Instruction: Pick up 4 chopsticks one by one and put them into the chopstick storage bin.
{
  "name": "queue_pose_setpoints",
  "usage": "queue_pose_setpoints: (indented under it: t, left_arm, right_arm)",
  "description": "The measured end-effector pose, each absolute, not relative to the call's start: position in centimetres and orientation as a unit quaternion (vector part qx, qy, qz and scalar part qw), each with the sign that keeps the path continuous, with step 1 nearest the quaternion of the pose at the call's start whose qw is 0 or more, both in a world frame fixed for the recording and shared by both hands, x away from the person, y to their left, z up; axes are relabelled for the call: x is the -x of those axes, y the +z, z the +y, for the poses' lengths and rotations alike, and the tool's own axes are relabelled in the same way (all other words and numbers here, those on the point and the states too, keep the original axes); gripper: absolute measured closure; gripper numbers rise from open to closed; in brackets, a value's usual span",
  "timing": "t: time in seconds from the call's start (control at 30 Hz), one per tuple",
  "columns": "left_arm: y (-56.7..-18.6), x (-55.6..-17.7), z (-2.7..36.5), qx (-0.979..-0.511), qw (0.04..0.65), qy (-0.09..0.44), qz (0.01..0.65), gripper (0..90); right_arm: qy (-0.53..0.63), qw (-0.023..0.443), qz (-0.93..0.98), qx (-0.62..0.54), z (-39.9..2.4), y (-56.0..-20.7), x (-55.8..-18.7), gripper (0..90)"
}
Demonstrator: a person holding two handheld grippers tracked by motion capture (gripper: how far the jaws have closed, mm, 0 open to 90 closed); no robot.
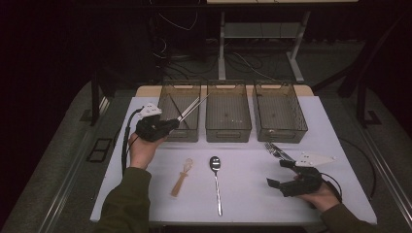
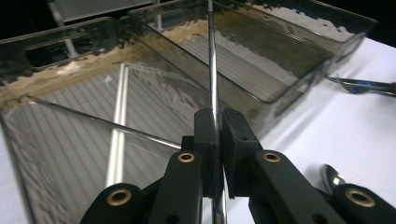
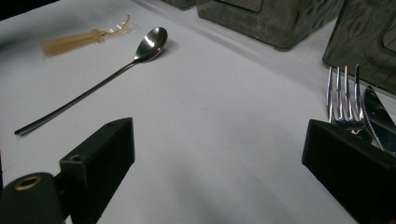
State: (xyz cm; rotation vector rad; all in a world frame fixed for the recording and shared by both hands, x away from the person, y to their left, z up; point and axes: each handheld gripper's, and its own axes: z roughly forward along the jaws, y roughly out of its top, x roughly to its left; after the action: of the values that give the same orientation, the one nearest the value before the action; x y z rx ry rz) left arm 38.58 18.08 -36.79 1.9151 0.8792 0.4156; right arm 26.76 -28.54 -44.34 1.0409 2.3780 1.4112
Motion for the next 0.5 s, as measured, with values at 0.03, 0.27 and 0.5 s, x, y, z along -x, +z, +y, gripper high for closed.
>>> queue_pose_setpoints:
  t: [0.03, 0.27, 0.5]
  left_arm:
    - [-36.8, -38.9, 18.2, -0.783, 0.474, 0.173, 0.364, 84.9]
    - [-37.0, -41.3, 18.8, -0.776, 0.459, 0.184, 0.392, 84.9]
    - [-37.6, -44.2, 18.9, -0.774, 0.435, 0.183, 0.422, 84.9]
  right_arm:
    - [0.476, 0.093, 0.801, -0.351, -28.5, -44.3, -26.8, 9.5]
    - [0.478, 0.092, 0.799, -0.353, -28.7, -44.3, -26.8, 9.5]
    - [0.479, 0.092, 0.798, -0.354, -28.7, -44.3, -26.8, 9.5]
